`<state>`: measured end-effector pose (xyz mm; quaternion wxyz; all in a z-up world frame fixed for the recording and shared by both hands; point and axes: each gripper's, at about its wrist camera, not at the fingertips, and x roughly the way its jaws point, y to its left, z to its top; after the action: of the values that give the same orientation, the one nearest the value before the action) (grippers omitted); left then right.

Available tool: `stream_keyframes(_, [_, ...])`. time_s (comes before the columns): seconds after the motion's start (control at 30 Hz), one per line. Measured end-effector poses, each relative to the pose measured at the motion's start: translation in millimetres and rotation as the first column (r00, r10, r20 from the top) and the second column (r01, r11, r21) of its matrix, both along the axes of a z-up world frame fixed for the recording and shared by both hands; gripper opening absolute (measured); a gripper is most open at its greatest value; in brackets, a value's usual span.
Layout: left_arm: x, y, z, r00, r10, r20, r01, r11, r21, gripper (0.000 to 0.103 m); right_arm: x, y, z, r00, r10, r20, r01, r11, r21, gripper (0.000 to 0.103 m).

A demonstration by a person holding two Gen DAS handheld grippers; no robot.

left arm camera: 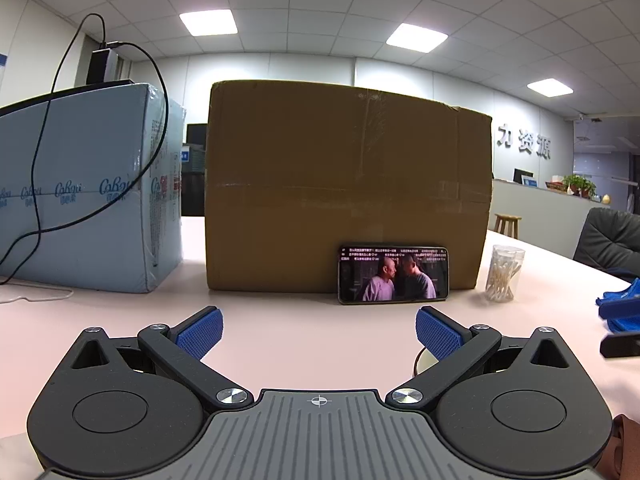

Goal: Clean bowl
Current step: 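Move the right gripper toward the brown cloth beside the blue bowl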

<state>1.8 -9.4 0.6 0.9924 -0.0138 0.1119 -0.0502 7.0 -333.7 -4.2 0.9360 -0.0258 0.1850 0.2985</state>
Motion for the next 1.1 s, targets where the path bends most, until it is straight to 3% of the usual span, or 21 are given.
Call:
stream_keyframes(0.33, [-1,-1,0,1.000,-0.001,-0.001,0.001,1.000,-0.002,0.103,-9,6,0,0.984,0.173,-0.038,-0.174,0.985,-0.018,0.096])
stream_keyframes(0.6, [-1,0,0,1.000,-0.001,-0.002,0.001,1.000,-0.003,0.103,-16,11,0,0.969,0.245,-0.025,-0.246,0.969,-0.028,0.091])
stream_keyframes(1.1, [-2,-1,0,1.000,-0.002,0.000,0.002,1.000,0.000,0.103,-36,21,-1,0.894,0.443,-0.064,-0.447,0.888,-0.106,0.091])
